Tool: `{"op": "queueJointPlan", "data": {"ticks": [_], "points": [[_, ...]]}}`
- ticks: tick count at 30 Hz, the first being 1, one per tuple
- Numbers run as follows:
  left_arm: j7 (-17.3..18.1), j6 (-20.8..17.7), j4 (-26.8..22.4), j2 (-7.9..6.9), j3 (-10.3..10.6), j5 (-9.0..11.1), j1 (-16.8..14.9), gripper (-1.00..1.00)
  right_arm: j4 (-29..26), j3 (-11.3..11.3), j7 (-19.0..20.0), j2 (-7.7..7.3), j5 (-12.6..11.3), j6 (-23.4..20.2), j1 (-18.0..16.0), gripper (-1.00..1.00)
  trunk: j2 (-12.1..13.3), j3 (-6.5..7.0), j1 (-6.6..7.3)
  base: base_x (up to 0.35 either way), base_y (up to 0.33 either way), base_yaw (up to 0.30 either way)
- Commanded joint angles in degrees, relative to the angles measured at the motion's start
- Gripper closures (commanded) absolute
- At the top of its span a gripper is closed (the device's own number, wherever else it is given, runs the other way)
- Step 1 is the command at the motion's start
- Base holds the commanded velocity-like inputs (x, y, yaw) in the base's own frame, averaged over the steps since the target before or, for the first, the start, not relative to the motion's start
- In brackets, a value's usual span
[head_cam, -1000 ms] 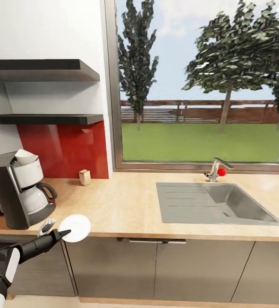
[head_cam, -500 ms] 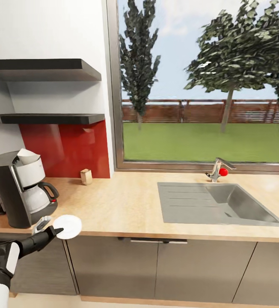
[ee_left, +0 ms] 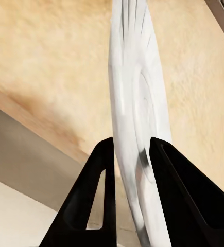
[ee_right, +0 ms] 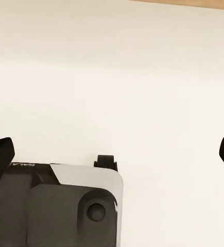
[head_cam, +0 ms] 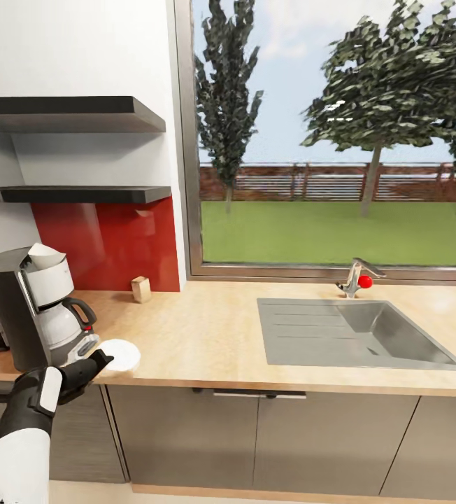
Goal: Set up a coffee station on the kitchen countertop: keep the coffee maker on the countertop, move the bottle of coffee from the kitchen shelf to the counter next to the coffee maker, place a paper coffee filter on top of the coffee maker, put the saucer next to the coffee maker with the coffee cup on the saucer, and place the electric kettle next to the coffee maker.
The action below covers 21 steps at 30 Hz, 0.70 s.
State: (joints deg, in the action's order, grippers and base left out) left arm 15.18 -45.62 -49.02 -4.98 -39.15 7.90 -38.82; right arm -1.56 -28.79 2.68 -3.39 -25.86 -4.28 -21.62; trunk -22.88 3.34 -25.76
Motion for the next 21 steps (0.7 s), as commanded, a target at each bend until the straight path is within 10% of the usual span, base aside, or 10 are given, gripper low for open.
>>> {"op": "queueJointPlan", "data": {"ticks": [1,21], "points": [[-0.26,-0.35,-0.05,0.03,-0.14,0.23,-0.32,1.00,-0.11,-0.48,0.15,-0.04,-0.53,-0.29,0.00,-1.00,-0.04,-0.03,-0.02,0.000,0.000,0.000],[-0.79,0.17,-0.37,-0.59,-3.79,0.10,-0.03,1.00,0.02,-0.39,0.22,-0.12,-0.51,-0.20,0.00,-1.00,-0.04,-0.03,-0.02,0.106,0.011,0.000]]}}
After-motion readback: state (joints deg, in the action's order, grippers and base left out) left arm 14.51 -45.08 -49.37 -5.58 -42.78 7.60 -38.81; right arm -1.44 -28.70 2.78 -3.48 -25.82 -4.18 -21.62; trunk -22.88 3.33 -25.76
